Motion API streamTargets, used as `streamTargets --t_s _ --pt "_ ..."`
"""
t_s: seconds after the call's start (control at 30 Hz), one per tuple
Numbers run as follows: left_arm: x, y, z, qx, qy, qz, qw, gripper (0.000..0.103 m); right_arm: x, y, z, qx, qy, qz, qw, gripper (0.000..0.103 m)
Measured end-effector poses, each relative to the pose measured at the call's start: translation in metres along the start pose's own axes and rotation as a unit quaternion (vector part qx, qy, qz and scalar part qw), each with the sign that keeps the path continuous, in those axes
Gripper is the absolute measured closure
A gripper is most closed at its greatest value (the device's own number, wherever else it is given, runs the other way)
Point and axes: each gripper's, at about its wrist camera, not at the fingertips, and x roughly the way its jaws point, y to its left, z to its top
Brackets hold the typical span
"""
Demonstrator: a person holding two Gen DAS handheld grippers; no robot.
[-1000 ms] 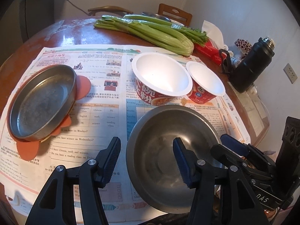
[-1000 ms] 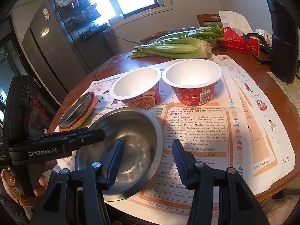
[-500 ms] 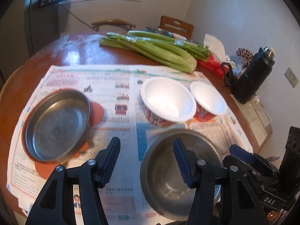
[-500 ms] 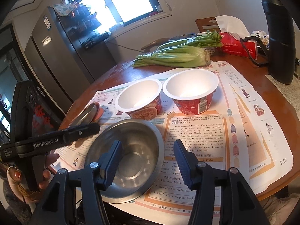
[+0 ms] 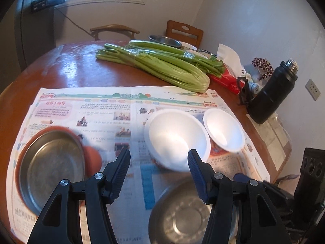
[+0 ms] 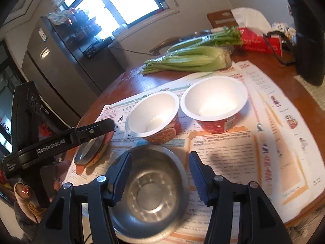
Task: Organize plates and bowls
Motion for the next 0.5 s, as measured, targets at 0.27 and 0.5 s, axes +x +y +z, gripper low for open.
streamTargets --t_s 0.27,0.5 --pt "0.042 0.007 0.026 -0.007 0.035 -0.006 0.9994 0.043 0.029 0.009 0.024 0.000 0.005 -0.005 1.000 0.046" --pt "0.072 0.003 0.040 -0.005 0.058 -0.017 0.9982 0.043 0.059 0.011 0.035 -0.008 0.024 -0.032 0.999 0.046"
